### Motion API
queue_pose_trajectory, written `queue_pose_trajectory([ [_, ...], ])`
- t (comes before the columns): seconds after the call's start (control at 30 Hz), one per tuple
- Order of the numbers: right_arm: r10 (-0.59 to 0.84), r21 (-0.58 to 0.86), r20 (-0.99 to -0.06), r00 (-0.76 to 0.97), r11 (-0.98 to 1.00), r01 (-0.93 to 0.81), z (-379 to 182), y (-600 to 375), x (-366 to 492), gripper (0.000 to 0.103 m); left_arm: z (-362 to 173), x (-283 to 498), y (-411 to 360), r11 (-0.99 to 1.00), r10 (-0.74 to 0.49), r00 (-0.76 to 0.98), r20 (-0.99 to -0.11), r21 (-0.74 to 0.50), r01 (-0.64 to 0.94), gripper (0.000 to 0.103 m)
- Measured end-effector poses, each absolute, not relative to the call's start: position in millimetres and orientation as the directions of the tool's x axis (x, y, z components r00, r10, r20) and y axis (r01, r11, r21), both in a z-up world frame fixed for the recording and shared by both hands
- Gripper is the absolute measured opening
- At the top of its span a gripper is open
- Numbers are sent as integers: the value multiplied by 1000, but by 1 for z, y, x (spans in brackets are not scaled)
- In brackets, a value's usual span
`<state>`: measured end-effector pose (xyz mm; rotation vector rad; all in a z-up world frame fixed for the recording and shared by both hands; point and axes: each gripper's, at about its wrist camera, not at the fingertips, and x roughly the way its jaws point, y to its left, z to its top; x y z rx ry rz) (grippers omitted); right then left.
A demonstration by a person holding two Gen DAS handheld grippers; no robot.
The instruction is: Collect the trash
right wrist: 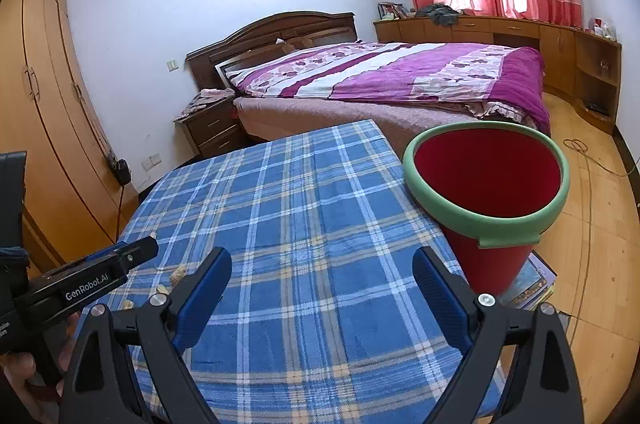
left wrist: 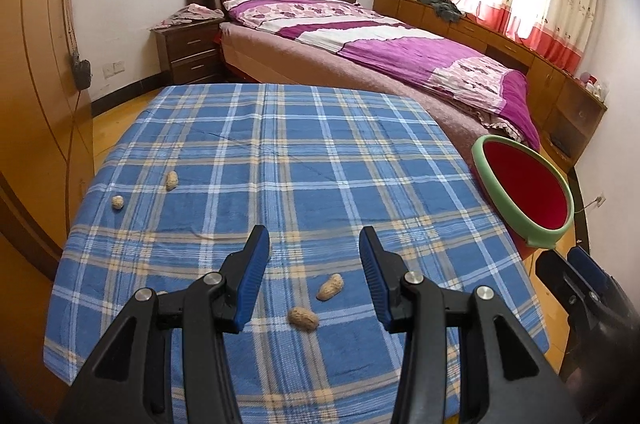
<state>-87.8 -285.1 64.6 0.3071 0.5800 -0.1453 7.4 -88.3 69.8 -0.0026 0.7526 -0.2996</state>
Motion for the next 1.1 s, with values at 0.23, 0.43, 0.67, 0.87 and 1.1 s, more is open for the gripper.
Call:
queue_pose_trajectory([
  [0.23,-47,232,-554,831,950,208,66,-279,-89,94,72,3,-84,962,-254,708,-659,-97,254,47],
  [0.43,-47,233,-555,831,950,209,66,-279,-89,94,74,2,-83,963,-252,713,-654,-95,253,47],
  [0.67,-46,234,-555,831,949,210,66,-278,-89,94,74,2,-83,963,-250,715,-653,-94,252,47],
  [0.87,-46,233,-555,831,950,209,66,-278,-89,94,74,2,-83,963,-250,715,-653,-94,251,47],
  [1.1,-46,234,-555,830,949,209,66,-278,-90,94,74,2,-83,963,-251,715,-653,-95,251,47],
])
